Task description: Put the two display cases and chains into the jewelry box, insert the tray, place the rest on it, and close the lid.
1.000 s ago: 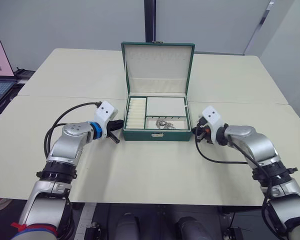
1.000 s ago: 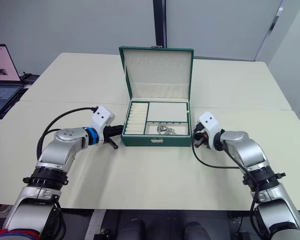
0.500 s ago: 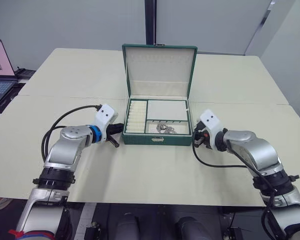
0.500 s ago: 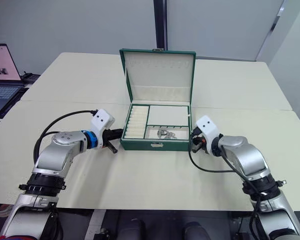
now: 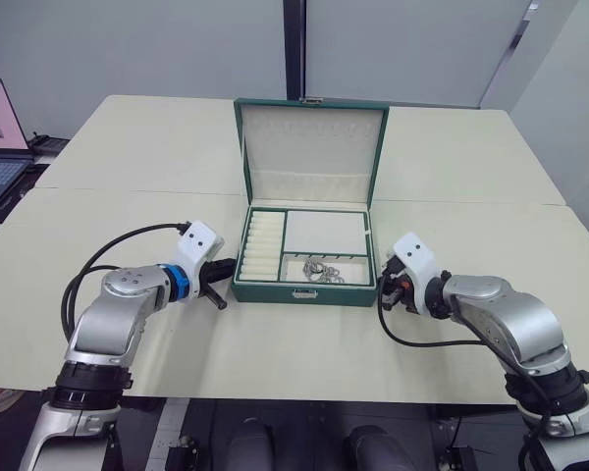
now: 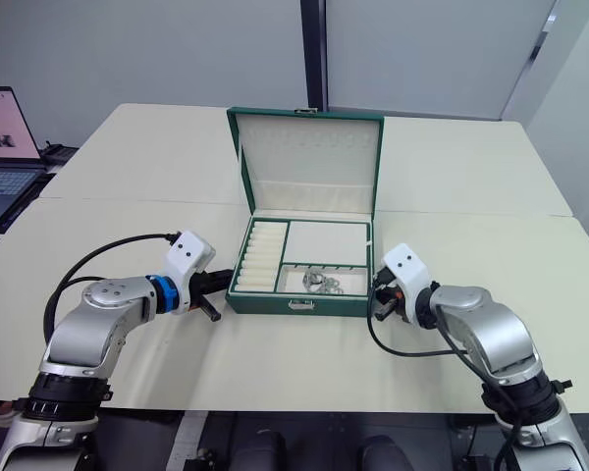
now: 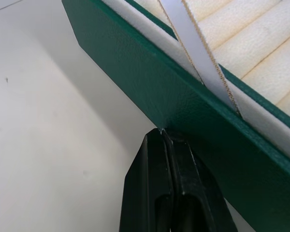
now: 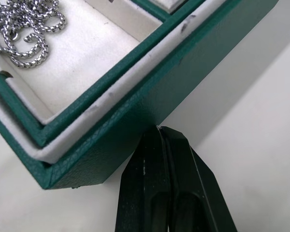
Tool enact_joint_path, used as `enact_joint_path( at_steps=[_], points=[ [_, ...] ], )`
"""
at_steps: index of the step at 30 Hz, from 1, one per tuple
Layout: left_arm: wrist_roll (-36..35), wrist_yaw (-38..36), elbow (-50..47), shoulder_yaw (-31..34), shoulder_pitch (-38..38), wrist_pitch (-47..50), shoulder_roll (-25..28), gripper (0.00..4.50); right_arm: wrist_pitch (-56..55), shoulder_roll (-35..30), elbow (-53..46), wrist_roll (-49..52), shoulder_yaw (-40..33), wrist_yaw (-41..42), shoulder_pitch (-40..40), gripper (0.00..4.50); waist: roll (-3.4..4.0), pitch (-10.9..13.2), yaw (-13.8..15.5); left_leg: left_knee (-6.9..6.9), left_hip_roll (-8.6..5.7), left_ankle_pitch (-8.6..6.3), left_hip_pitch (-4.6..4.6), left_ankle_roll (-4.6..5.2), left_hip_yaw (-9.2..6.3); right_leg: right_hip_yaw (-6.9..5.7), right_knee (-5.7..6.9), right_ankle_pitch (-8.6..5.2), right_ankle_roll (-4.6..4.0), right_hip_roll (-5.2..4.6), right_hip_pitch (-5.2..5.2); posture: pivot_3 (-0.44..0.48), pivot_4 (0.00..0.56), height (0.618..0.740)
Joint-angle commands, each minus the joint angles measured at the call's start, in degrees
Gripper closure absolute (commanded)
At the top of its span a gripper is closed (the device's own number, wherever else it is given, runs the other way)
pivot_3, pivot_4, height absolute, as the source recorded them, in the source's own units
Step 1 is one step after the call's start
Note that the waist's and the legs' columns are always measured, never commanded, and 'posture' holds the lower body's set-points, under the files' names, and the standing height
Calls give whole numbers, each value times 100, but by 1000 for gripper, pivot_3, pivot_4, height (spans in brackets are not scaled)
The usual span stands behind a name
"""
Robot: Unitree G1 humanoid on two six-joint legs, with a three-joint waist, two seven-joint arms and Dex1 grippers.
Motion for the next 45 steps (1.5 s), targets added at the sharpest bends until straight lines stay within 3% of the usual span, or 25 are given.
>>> enact_joint_path(
  at_steps=[1, 12, 19, 24, 30, 35, 45],
  points=[
    [-340, -207, -535, -128, 108, 123, -57, 4492, -15, 161, -519, 334, -4, 68, -57, 4482, 0, 0, -1, 0, 0, 0, 0, 0, 0, 0, 0, 0, 0, 0, 0, 0, 150, 726],
    [-282, -123, -552, 86, 187, 102, -36, 4492, -27, 58, -502, 326, -38, 68, -31, 4482, 0, 0, -2, 0, 0, -1, 0, 2, -1, 1, 0, 0, 0, 1, 0, 0, 150, 726],
    [-715, -169, -659, 858, 130, 271, 343, 4492, -256, -593, -278, 273, -421, 214, 22, 4482, 0, 0, 8, 0, -1, -2, -3, 4, -3, -2, -2, 0, 0, 0, -1, 0, 150, 726],
    [-1167, -412, -818, 1408, 329, 325, 765, 4492, -695, -1030, 344, 193, -556, 363, -366, 4482, 0, 0, -14, 0, 0, -3, 1, 5, -1, 1, -1, 0, 0, 0, -1, 0, 150, 726],
    [-2650, -1615, -1143, 2525, 642, 964, 1623, 4492, -1772, -1189, 2049, -218, -364, 613, -1623, 4482, 3, 6, -43, -2, 1, -4, 4, 7, 2, 2, -1, 0, 0, 0, -4, 0, 150, 726],
    [-3259, -2287, -890, 3108, 806, 1159, 2234, 4492, -2999, -1035, 4056, -644, -118, 989, -2908, 4482, 13, 14, -65, -3, 0, -9, 9, 15, 8, 4, -3, 0, -1, -2, -6, 0, 150, 726],
    [-3702, -2384, -937, 3821, 1229, 1297, 2429, 4492, -5220, -255, 7668, -1322, -46, 1333, -5087, 4482, 24, 24, -169, -6, 4, -1, 10, 2, 10, 1, -3, 0, -1, -3, -7, 0, 150, 726]
  ],
)
